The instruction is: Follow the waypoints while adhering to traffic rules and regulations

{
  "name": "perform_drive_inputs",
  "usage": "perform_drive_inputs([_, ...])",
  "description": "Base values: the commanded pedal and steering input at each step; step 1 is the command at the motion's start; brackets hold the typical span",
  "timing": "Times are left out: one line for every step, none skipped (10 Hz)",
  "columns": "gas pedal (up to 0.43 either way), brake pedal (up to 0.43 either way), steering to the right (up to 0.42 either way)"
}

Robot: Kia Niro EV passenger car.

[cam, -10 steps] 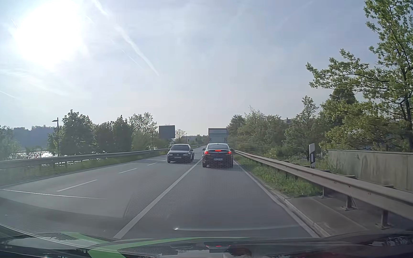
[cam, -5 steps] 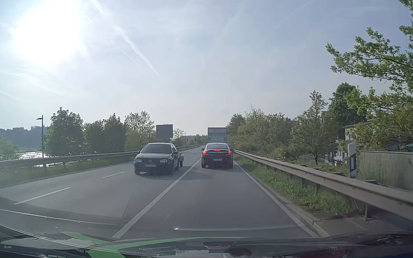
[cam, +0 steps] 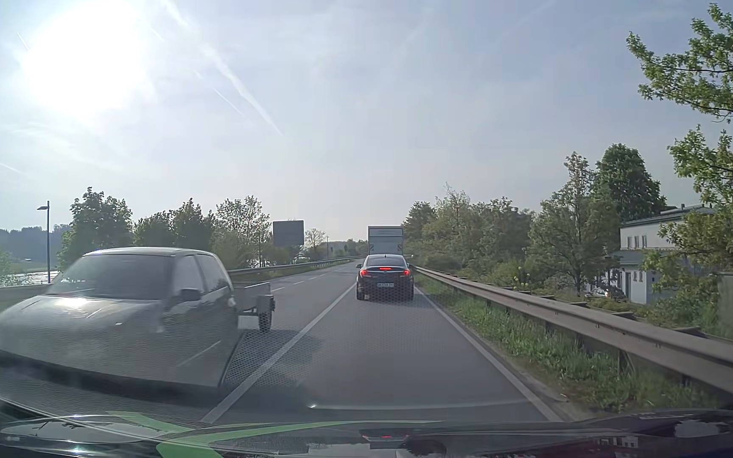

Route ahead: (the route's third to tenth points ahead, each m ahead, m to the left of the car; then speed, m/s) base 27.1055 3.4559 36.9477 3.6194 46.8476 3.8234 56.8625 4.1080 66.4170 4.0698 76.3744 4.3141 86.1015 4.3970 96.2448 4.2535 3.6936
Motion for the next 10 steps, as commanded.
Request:
perform_drive_inputs([0.000,0.000,0.000])
perform_drive_inputs([0.000,0.000,0.000])
perform_drive_inputs([0.000,0.000,0.000])
perform_drive_inputs([0.000,0.000,0.000])
perform_drive_inputs([0.000,0.000,0.000])
perform_drive_inputs([0.000,0.000,0.000])
perform_drive_inputs([0.000,0.000,0.000])
perform_drive_inputs([0.000,0.000,0.000])
perform_drive_inputs([0.000,0.000,0.000])
perform_drive_inputs([0.000,0.000,0.000])
